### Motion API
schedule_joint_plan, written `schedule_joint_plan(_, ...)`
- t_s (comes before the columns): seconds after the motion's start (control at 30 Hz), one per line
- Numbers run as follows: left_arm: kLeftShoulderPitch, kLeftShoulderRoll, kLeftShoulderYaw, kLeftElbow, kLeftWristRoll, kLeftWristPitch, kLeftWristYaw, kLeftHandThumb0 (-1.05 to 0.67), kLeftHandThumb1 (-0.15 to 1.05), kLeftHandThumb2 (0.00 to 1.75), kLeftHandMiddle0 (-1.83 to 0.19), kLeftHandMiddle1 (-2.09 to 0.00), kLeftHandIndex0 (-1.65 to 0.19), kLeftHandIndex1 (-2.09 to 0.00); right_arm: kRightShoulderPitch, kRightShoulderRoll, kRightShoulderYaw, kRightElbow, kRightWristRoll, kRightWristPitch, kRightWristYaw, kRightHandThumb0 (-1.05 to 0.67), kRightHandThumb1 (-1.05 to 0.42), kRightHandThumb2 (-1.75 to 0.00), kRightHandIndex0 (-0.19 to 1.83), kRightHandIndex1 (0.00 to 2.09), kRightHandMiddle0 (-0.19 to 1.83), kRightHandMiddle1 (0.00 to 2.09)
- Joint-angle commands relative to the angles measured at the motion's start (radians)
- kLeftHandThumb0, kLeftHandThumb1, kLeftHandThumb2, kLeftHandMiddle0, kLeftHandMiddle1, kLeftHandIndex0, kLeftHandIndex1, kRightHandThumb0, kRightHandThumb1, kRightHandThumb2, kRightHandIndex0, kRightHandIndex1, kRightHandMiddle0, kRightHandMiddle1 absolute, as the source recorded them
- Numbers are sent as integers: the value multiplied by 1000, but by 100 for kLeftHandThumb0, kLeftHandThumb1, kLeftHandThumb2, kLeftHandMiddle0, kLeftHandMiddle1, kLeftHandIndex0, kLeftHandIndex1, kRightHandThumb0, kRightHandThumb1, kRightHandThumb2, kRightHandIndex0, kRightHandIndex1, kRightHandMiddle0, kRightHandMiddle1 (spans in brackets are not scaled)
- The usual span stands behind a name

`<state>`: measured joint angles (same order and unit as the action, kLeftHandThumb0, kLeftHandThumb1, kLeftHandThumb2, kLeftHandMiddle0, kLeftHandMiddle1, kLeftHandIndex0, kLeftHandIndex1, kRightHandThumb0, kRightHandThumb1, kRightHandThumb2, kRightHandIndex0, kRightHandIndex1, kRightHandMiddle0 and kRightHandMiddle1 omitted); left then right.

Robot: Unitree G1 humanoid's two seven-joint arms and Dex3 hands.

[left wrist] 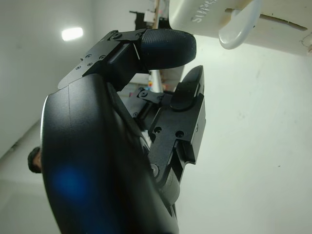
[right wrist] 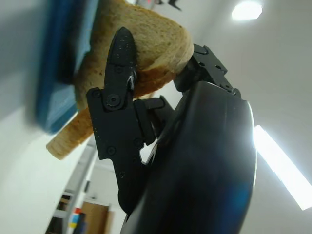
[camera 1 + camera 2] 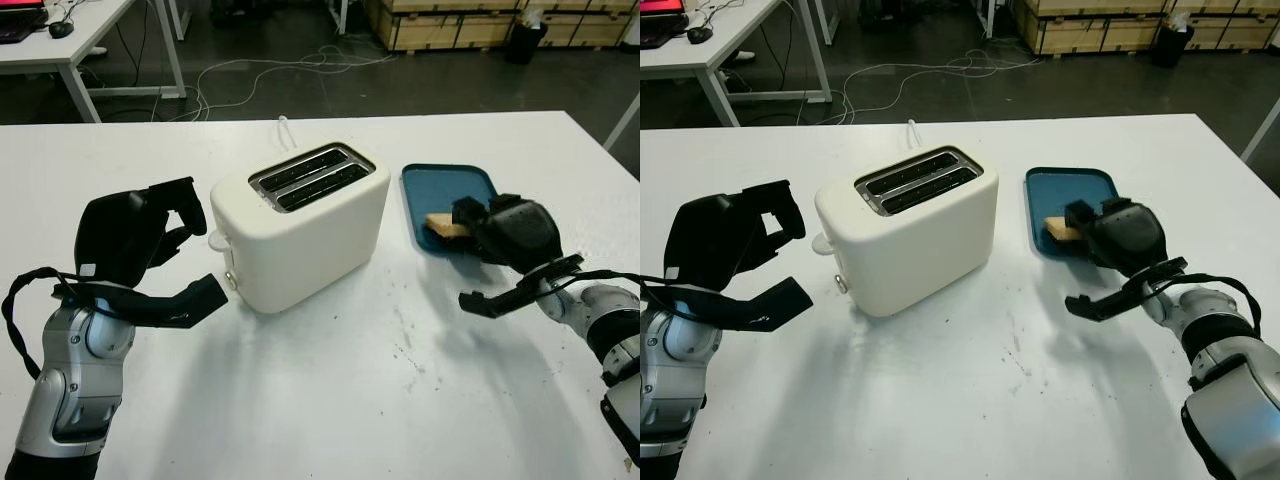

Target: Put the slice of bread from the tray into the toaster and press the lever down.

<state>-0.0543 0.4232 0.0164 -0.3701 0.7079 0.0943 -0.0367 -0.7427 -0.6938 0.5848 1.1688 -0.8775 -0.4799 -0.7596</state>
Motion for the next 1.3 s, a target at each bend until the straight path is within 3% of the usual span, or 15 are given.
schedule_joint_plan(0.0,2,5,2,0,11,-9,15,11,90,0,-92,-175,-78,-165,-21,-14,-13,-21,13,-24,6,-47,-92,-55,76,175,43,175)
schedule_joint_plan(0.4,-7,3,-4,6,17,-8,18,11,90,0,-92,-175,-78,-165,-40,-79,-81,-172,33,-26,229,-46,-92,-51,77,175,46,175)
schedule_joint_plan(0.6,-7,6,-2,5,15,-9,16,11,90,0,-92,-175,-77,-166,-119,-114,-195,-218,141,-149,349,-48,-92,-53,76,175,44,175)
schedule_joint_plan(0.73,-7,8,0,6,14,-10,15,11,90,0,-92,-175,-77,-166,-225,-108,-269,-200,249,-208,490,-43,-92,-42,75,175,47,175)
schedule_joint_plan(0.8,-7,7,1,6,12,-10,15,12,90,0,-92,-175,-77,-165,-289,-92,-305,-180,312,-218,582,-43,-92,-38,74,172,59,155)
schedule_joint_plan(1.0,-6,9,3,9,9,-13,15,11,90,0,-92,-175,-77,-165,-475,-28,-392,-164,490,-180,880,-37,-92,-29,81,175,57,174)
schedule_joint_plan(1.27,-6,15,3,9,19,-16,19,11,89,0,-92,-175,-79,-163,-686,89,-418,-92,546,-162,1019,-47,-92,-25,99,175,80,175)
